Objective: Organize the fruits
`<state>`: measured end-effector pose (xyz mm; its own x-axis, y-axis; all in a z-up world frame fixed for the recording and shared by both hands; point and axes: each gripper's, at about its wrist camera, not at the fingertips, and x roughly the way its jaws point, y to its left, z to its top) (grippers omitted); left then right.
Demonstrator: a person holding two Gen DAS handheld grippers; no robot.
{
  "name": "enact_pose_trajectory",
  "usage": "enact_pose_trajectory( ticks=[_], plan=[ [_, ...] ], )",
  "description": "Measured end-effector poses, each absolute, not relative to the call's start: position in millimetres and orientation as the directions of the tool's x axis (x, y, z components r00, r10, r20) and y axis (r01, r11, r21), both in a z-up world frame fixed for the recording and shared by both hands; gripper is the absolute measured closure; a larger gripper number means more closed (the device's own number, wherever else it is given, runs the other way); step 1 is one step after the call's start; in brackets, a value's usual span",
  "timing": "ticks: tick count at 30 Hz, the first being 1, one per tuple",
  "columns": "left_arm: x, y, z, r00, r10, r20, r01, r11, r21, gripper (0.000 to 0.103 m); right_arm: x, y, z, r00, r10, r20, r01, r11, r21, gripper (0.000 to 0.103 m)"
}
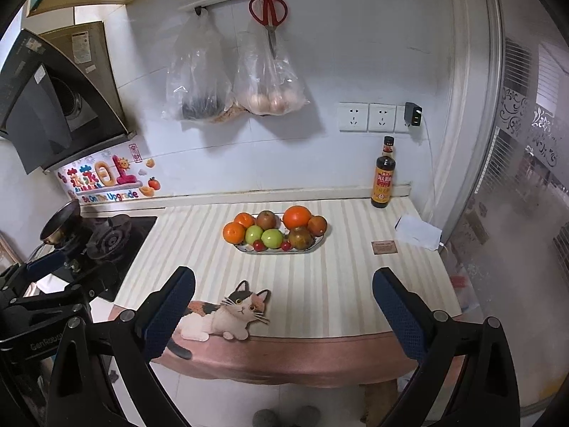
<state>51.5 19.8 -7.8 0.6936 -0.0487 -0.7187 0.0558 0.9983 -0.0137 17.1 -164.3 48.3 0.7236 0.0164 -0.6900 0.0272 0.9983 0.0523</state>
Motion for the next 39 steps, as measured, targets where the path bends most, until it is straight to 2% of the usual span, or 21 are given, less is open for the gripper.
enact_pose_trajectory(
  ticks=[8, 16, 25, 39],
  plan=[
    [62, 18, -14, 0.684, -0.031, -0.729, 0.02, 1.0, -0.023, 0.004, 33, -173, 36, 0.697, 0.059, -0.715, 0.006, 0.996, 0.088, 0.001],
    [118, 8, -42, 0.635, -0.003, -0.772, 0.01, 1.0, 0.005, 0.0, 91, -189, 2, 0.645, 0.096, -0.758, 0.005, 0.992, 0.13, 0.001],
    [164, 0, -76, 0.578, 0.028, -0.815, 0.004, 0.999, 0.037, 0.0, 155, -201, -35, 0.597, 0.075, -0.799, 0.024, 0.994, 0.111, 0.001],
    [198, -6, -106, 0.514, 0.031, -0.857, 0.0, 0.999, 0.037, 0.0, 200, -205, -74, 0.529, 0.066, -0.846, 0.018, 0.996, 0.089, 0.001]
  ],
)
